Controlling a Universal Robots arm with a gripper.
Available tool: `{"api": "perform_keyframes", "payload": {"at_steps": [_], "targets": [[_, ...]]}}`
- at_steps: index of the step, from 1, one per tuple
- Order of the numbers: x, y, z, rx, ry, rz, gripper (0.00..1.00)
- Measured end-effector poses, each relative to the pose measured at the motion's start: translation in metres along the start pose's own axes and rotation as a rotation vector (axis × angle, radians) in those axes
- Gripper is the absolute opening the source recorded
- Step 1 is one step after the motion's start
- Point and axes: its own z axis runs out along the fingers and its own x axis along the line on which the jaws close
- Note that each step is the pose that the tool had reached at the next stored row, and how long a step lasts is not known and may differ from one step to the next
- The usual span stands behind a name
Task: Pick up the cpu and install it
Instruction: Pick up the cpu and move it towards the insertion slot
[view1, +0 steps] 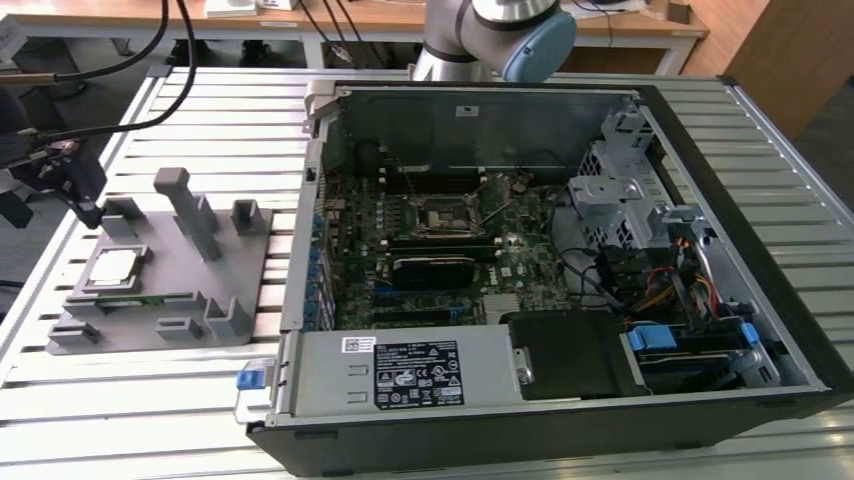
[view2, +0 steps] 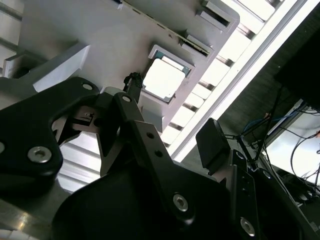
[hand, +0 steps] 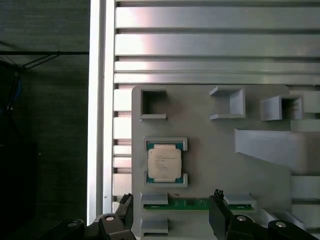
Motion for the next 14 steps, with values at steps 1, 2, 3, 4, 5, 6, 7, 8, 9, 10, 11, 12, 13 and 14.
{"api": "perform_keyframes", "payload": {"at_steps": [1, 2, 3, 4, 5, 6, 7, 8, 9, 10, 11, 12, 13, 14], "targets": [[0.0, -0.0001, 0.0006, 0.0, 0.0001, -0.002, 0.7], [0.0, -0.0002, 0.0013, 0.0001, 0.0002, -0.007, 0.7], [0.0, -0.0004, 0.0019, 0.0003, 0.0005, -0.014, 0.7], [0.0, -0.0005, 0.0025, 0.0004, 0.0007, -0.022, 0.7], [-0.0001, -0.0007, 0.0034, 0.0005, 0.0008, -0.026, 0.7], [-0.0001, -0.0008, 0.0043, 0.0005, 0.0009, -0.028, 0.7], [-0.0001, -0.0009, 0.0053, 0.0006, 0.0009, -0.03, 0.7], [-0.0001, -0.0009, 0.0063, 0.0006, 0.001, -0.031, 0.7], [-0.0001, -0.001, 0.0071, 0.0006, 0.0009, -0.031, 0.7], [-0.0002, -0.001, 0.008, 0.0006, 0.001, -0.031, 0.7], [-0.0002, -0.001, 0.0087, 0.0006, 0.0009, -0.031, 0.7], [-0.0002, -0.0011, 0.0095, 0.0006, 0.0009, -0.031, 0.7], [-0.0002, -0.0011, 0.0105, 0.0006, 0.0009, -0.031, 0.7], [-0.0002, -0.0011, 0.0116, 0.0006, 0.001, -0.033, 0.7]]}}
